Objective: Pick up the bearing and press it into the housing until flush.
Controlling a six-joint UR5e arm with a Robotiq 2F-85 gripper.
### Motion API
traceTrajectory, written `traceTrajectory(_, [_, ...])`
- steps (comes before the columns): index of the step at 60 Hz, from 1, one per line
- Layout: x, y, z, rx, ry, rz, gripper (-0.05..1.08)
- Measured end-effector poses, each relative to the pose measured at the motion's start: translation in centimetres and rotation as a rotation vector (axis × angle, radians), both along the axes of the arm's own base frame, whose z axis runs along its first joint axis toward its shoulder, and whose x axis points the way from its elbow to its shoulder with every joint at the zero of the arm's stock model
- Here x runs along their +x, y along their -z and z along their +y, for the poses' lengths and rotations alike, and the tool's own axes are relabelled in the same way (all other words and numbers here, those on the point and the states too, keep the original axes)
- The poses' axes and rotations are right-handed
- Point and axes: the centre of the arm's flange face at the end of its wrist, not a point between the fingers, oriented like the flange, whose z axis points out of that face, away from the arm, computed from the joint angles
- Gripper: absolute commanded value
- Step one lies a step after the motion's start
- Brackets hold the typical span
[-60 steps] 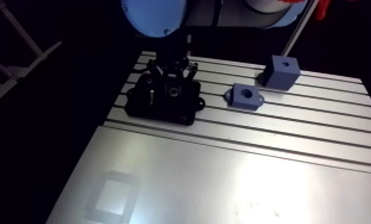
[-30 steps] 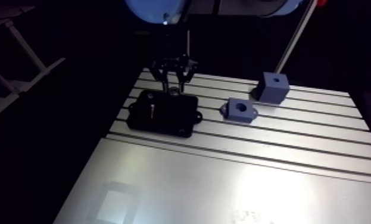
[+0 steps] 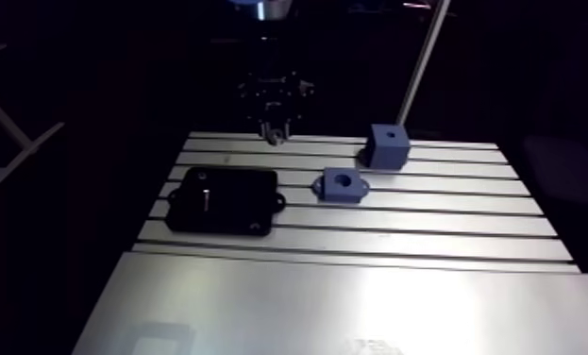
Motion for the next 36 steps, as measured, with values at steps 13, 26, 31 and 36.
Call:
traceTrajectory(13, [-0.4, -0.5, 4.0, 0.003, 0.015, -0.001, 0.71])
traceTrajectory(26, [0.2, -0.1, 8.0, 0.02, 0.039, -0.015, 0.71])
traceTrajectory(31, [0.5, 0.2, 8.9, 0.027, 0.048, -0.021, 0.71])
traceTrajectory(36, [0.7, 0.5, 9.6, 0.032, 0.057, -0.024, 0.71])
